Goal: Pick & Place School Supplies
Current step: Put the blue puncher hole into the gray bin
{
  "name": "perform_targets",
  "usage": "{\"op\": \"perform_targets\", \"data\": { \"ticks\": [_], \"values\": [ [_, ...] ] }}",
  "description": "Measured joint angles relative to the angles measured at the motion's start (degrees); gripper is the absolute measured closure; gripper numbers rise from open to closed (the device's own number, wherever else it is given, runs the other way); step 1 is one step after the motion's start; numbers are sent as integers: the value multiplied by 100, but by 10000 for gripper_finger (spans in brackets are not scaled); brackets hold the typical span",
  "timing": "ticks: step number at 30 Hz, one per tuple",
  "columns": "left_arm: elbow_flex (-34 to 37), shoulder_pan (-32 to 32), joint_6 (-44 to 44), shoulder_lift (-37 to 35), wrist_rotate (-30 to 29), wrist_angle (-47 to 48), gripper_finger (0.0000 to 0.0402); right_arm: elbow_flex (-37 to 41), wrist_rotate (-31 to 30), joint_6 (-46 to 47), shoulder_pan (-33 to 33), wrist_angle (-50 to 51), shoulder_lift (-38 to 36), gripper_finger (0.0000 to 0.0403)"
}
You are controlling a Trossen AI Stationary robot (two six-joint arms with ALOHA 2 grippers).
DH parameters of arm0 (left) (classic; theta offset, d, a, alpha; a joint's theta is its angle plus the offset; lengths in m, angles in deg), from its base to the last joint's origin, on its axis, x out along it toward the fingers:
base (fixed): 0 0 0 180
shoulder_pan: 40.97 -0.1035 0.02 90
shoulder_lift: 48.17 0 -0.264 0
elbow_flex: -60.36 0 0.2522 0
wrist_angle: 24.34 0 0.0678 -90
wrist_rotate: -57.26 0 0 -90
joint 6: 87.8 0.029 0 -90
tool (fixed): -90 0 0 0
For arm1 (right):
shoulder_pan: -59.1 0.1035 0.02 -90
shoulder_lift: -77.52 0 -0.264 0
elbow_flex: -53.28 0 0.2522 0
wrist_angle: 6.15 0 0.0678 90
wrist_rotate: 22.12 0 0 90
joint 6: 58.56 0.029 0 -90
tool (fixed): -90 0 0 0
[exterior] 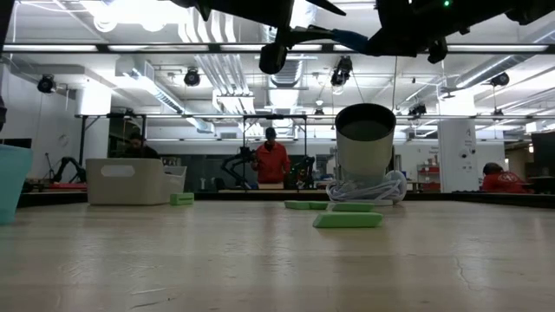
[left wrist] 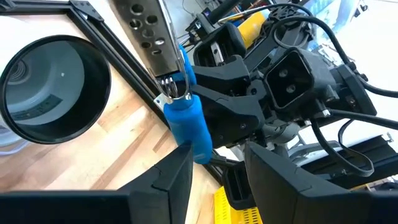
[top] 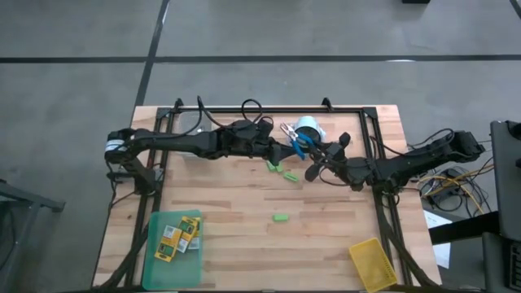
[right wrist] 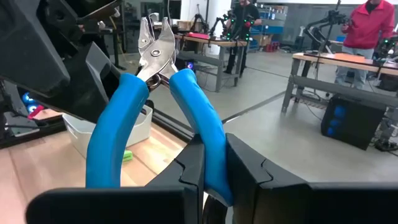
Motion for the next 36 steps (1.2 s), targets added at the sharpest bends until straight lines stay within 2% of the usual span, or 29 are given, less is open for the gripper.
{"op": "perform_targets", "data": {
  "ticks": [15,22,36],
  "values": [
    [2,-2,113,2,-58,220,250,0,-229,133,-2,-45,0,367],
    [2,1,115,2,-101,189,250,0,502,116,-7,-164,0,367],
    [2,4,126,2,-86,209,250,0,981,133,-11,-192,83,367]
  ]
}}
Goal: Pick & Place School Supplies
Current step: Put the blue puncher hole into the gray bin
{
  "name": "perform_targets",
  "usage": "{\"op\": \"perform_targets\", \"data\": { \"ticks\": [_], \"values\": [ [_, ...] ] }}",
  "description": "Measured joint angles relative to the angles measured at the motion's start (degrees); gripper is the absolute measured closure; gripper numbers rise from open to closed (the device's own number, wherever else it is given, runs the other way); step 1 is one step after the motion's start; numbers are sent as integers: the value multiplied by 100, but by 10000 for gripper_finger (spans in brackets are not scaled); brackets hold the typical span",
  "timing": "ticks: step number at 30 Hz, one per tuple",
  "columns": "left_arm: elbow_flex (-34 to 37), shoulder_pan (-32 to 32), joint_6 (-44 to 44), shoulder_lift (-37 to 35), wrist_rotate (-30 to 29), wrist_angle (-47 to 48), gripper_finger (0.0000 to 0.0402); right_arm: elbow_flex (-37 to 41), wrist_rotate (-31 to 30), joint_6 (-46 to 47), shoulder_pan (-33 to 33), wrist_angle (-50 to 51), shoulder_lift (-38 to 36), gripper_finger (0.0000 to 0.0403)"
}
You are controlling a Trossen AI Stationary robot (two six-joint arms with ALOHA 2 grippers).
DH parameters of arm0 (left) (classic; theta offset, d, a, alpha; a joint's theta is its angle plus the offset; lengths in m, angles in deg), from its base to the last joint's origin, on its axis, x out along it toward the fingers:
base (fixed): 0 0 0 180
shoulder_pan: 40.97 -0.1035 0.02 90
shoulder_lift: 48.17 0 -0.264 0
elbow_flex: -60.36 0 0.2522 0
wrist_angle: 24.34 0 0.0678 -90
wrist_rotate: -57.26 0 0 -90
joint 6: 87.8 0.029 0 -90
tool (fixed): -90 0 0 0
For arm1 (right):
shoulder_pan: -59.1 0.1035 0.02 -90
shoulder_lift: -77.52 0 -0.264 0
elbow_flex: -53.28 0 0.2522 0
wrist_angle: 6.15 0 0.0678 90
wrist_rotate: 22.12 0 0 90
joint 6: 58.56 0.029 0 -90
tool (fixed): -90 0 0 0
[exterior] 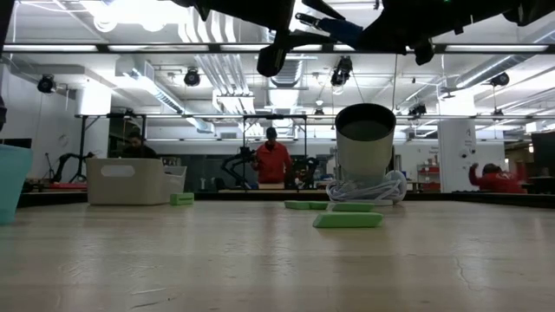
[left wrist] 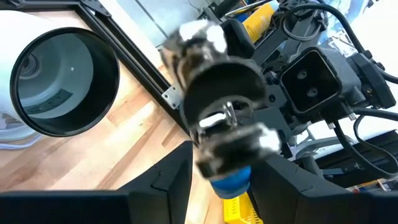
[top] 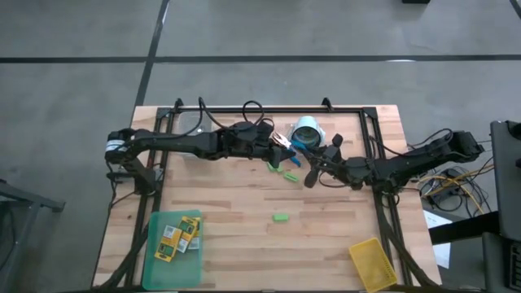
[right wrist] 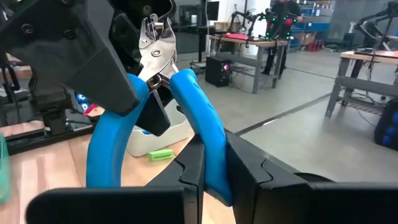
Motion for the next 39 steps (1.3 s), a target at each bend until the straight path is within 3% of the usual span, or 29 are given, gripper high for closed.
{"op": "perform_targets", "data": {
  "ticks": [7,17,25,39],
  "values": [
    [-2,-4,123,-2,-10,-19,253,0,11,-33,2,-64,2,367],
    [-9,-4,107,-4,-13,-19,303,0,-36,-42,-17,-66,7,367],
    [-9,-7,92,-4,-15,-18,309,0,-145,-205,-17,-86,7,365],
    [0,-11,85,-4,-72,84,312,0,-207,-542,-15,-108,-6,304]
  ]
}}
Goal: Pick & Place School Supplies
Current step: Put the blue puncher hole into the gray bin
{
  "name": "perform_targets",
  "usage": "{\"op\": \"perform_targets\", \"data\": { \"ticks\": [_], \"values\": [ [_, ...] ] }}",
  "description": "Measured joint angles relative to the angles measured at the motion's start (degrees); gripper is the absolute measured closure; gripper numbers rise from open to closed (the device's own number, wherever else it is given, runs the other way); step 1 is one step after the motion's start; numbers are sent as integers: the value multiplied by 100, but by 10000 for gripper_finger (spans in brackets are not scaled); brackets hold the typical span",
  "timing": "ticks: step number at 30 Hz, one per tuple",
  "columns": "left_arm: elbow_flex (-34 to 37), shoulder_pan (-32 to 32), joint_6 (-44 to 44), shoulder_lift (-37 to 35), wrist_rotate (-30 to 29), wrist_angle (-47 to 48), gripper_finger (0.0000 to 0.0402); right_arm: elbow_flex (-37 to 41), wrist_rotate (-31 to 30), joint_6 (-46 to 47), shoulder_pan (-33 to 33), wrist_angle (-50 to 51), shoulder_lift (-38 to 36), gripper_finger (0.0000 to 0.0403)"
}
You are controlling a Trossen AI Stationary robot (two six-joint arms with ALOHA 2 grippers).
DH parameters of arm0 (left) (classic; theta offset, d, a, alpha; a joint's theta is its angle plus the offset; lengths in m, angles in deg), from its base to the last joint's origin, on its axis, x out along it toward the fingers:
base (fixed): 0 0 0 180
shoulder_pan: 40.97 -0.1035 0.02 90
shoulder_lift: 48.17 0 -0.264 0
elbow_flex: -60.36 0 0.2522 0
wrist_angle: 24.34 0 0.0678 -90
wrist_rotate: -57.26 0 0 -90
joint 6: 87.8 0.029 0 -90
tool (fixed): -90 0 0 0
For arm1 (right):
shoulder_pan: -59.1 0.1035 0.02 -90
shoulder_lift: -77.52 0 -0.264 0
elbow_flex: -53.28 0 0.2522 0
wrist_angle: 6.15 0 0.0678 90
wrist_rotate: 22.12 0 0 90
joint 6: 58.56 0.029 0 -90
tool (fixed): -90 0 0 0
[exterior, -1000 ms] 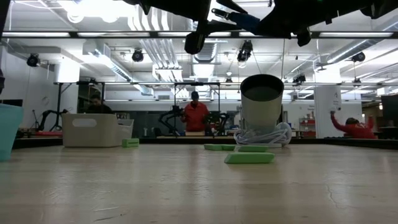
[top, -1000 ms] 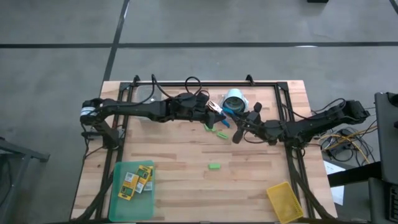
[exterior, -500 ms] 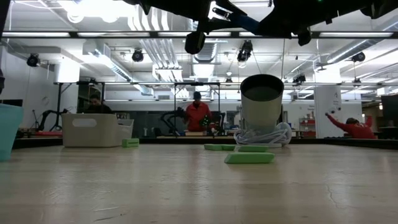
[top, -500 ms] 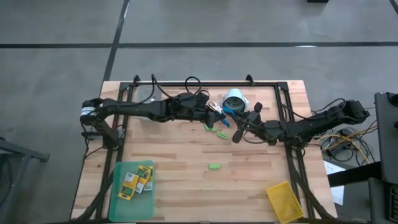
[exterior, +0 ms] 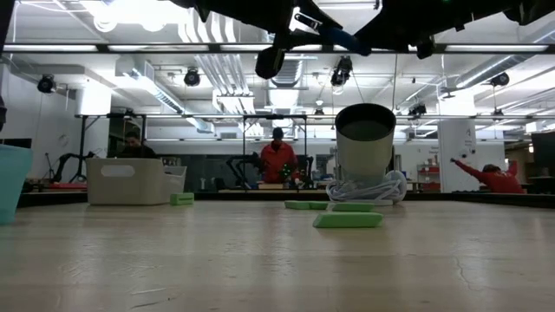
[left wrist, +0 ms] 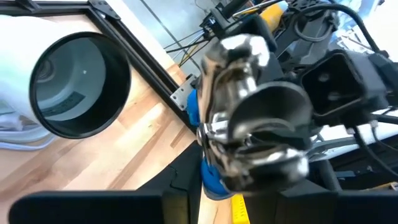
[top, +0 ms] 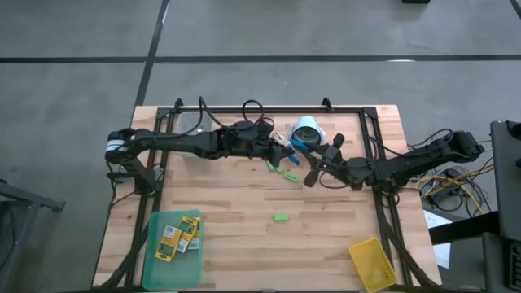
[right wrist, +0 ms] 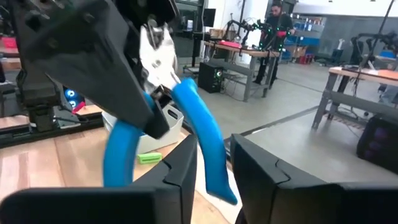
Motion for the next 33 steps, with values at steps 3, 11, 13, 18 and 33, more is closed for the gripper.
{"op": "perform_targets", "data": {
  "ticks": [3,11,13,18,33],
  "values": [
    [0,-4,-2,0,4,-23,312,0,2,-4,-2,7,0,286],
    [0,2,-7,0,33,-63,312,0,4,-13,-2,18,0,236],
    [0,2,-7,0,35,-59,312,0,4,-15,-2,22,0,225],
    [0,2,-9,0,42,-66,312,0,4,-16,-2,24,0,201],
    [0,4,-17,0,52,-80,312,0,11,-84,-2,31,0,181]
  ]
}}
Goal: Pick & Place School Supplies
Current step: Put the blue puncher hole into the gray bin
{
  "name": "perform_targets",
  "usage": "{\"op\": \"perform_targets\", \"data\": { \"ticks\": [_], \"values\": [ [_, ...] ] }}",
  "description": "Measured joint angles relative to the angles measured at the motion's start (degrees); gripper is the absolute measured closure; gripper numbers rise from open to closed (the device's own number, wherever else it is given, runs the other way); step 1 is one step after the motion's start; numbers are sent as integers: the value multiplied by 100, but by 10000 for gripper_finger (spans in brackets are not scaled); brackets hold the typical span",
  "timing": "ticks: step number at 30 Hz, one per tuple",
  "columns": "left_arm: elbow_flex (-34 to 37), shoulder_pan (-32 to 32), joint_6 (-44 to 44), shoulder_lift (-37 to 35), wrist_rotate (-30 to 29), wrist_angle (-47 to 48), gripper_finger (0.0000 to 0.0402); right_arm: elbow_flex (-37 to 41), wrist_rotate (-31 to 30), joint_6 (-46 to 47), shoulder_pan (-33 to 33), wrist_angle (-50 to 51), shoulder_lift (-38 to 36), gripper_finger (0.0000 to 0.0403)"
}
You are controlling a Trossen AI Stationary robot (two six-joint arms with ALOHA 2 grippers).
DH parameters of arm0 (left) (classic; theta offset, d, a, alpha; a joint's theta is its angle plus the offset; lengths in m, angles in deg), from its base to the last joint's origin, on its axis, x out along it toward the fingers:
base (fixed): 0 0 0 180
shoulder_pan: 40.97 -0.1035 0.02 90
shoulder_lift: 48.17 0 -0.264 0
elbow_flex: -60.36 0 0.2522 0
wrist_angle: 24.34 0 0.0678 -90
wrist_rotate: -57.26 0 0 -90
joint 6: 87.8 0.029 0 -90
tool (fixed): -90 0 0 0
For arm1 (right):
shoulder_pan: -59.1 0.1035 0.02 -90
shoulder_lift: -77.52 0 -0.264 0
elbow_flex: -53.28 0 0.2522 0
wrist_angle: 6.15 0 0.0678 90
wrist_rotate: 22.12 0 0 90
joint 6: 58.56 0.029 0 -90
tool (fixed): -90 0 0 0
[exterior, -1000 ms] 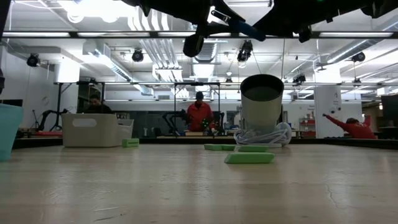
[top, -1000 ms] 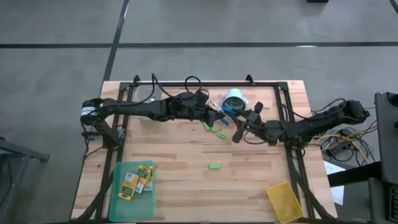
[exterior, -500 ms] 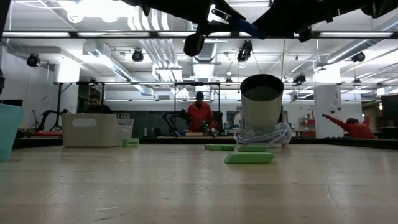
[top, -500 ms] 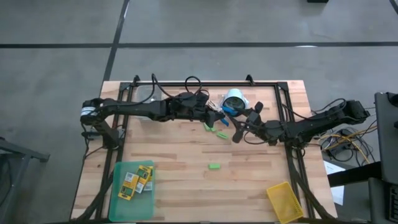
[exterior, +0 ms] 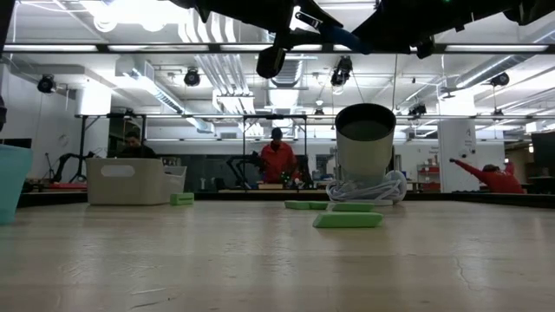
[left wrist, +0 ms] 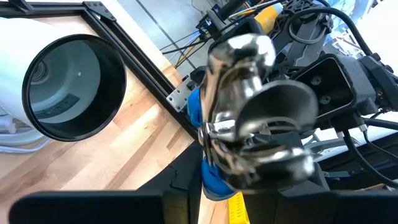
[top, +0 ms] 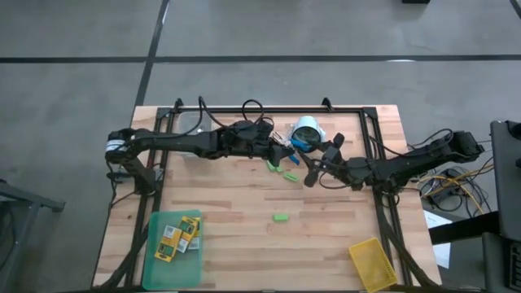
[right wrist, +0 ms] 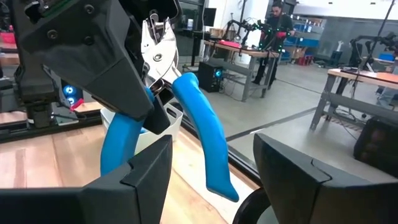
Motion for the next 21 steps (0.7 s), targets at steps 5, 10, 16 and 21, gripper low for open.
{"op": "perform_targets", "data": {
  "ticks": [5,10,16,21],
  "values": [
    [0,0,0,0,-50,-3,312,0,2,-157,0,4,0,182],
    [0,-2,99,-18,-114,125,312,0,0,-412,0,5,-51,183],
    [0,-45,220,-203,-140,677,312,0,0,-448,13,18,-248,183],
    [0,-78,408,-408,-199,997,312,0,3,-441,14,166,-452,184]
  ]
}}
